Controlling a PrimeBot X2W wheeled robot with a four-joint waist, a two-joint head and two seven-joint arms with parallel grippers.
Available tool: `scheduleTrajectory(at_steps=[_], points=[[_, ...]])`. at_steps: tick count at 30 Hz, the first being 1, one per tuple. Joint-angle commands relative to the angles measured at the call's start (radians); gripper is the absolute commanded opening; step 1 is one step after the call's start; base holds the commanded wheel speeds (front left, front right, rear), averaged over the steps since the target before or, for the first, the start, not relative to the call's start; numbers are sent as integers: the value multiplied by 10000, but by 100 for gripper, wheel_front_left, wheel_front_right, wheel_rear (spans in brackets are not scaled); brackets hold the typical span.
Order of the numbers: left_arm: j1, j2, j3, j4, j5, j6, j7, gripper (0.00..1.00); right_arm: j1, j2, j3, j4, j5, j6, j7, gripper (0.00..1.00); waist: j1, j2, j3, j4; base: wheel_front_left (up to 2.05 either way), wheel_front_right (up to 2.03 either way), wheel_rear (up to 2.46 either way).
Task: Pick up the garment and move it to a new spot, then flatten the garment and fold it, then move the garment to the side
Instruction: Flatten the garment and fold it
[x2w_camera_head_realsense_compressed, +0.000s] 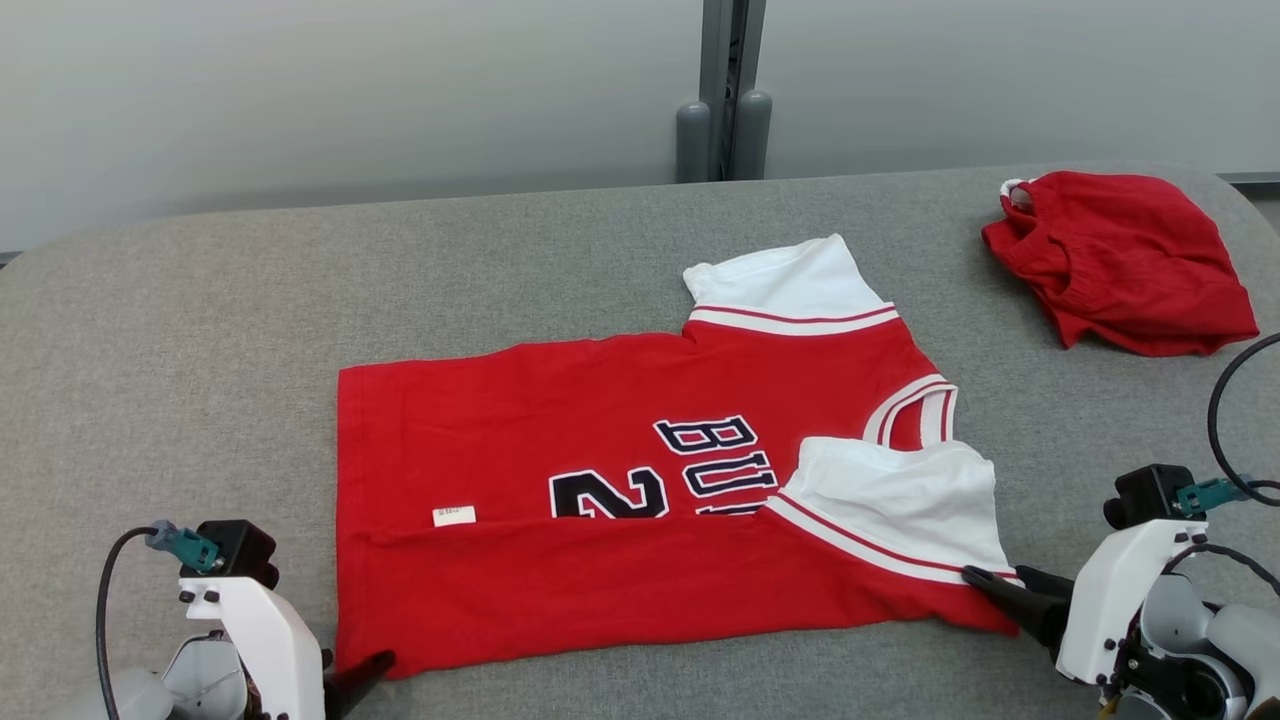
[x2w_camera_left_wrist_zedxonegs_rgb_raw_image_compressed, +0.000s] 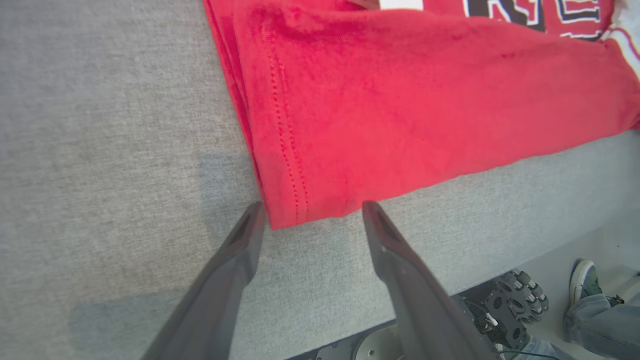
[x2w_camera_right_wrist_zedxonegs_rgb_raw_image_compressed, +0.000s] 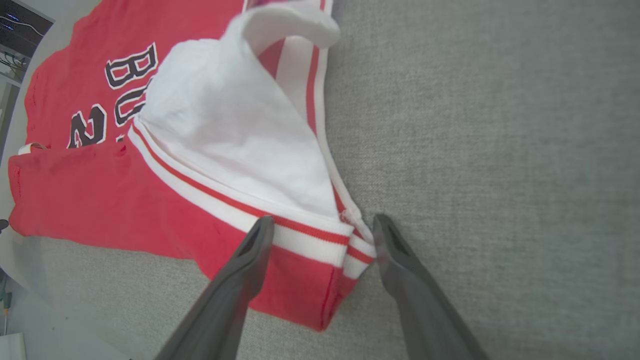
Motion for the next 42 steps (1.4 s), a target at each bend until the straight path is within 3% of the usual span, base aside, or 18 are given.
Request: scheduleTrajectory(at_steps=[1,9,13,16,20,23,24,25,26,27,29,30,31,32,33,42], points=[[-103,-49,30,37,75,-33,-20,100,187,-19,-42,8,-86,7,7,100,0,-1,13,-1,0,0,0],[-382,-271,-182,312,162,-179,340,100,205,277,-242,62,-304,7,317,100,0,-1,83,4,0,0,0],[-544,-311,-250,687,455,140,311,100,214,381,-388,47,-476,7,431,95,0,-1,101,-20,0,0,0],[-535,-369,-305,936,525,170,363,100,246,442,-489,12,-581,5,513,100,0,-1,132,-37,0,0,0],[-522,-522,-348,1147,352,6,507,100,272,534,-625,-41,-696,5,614,100,0,-1,197,-46,0,0,0],[-571,-700,-420,1382,394,-71,543,100,288,587,-714,-75,-800,5,684,91,0,-1,237,-43,0,0,0],[-581,-758,-433,1474,379,-95,566,100,294,603,-745,-97,-831,7,727,80,0,-1,246,-43,0,0,0],[-594,-811,-447,1560,350,-163,589,100,302,612,-784,-115,-845,7,752,54,0,-1,250,-44,0,0,0],[-594,-811,-447,1560,350,-163,589,100,302,612,-784,-115,-845,7,752,54,0,-1,250,-44,0,0,0],[-603,-857,-466,1632,329,-195,600,100,315,617,-824,-134,-891,7,784,45,0,-1,251,-45,0,0,0],[-615,-948,-489,1751,313,-301,654,100,334,621,-913,-160,-935,5,832,9,0,-1,249,-45,0,0,0],[-623,-984,-495,1813,304,-348,676,83,348,626,-954,-174,-983,5,851,0,0,-1,241,-43,0,0,0],[-627,-1011,-503,1864,306,-392,694,50,382,629,-995,-188,-1009,5,878,0,0,-1,227,-40,0,0,0],[-628,-1023,-515,1907,313,-455,692,30,415,637,-1024,-204,-1033,5,896,0,0,-1,215,-36,0,0,0],[-625,-1033,-513,1930,322,-470,698,0,437,639,-1050,-220,-1072,5,908,0,0,-1,204,-31,0,0,0],[-727,-889,-423,1930,237,-757,756,0,615,566,-1520,-410,-1364,5,964,0,0,-1,128,31,0,0,0]])
